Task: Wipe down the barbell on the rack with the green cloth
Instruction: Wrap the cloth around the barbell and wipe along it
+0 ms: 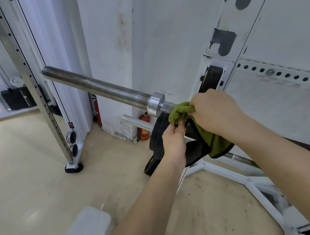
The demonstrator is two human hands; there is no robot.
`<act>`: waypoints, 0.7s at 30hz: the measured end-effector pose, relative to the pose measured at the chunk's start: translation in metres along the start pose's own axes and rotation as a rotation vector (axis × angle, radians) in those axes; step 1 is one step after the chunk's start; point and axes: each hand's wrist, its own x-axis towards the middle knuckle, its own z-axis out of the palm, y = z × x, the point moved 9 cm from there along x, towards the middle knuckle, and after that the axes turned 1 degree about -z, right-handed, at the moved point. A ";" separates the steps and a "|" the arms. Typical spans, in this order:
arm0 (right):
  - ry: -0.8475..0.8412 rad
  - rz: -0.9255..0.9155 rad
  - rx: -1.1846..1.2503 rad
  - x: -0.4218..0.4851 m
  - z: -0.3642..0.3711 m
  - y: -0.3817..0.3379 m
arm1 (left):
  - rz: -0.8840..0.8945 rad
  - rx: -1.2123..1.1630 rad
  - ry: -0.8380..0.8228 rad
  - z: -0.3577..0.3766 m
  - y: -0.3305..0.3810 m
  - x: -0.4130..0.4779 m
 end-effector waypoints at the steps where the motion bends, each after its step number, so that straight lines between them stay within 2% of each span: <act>1: 0.020 -0.006 0.036 -0.002 0.001 -0.003 | -0.015 -0.008 -0.005 0.000 0.002 -0.001; 6: 0.079 -0.078 0.219 0.016 0.009 -0.039 | -0.078 -0.333 0.112 -0.016 0.024 0.014; 8: 0.061 -0.084 0.310 0.028 0.013 -0.042 | -0.072 -0.400 0.108 -0.009 0.025 0.014; 11: 0.020 -0.097 0.369 0.034 0.015 -0.039 | -0.016 -0.336 0.121 0.000 0.023 0.012; 16: -0.043 -0.076 0.121 -0.001 0.004 -0.024 | -0.015 -0.054 -0.016 0.000 0.008 -0.003; 21: -0.020 -0.052 0.218 0.011 0.006 -0.028 | -0.145 -0.279 -0.002 0.005 0.011 0.007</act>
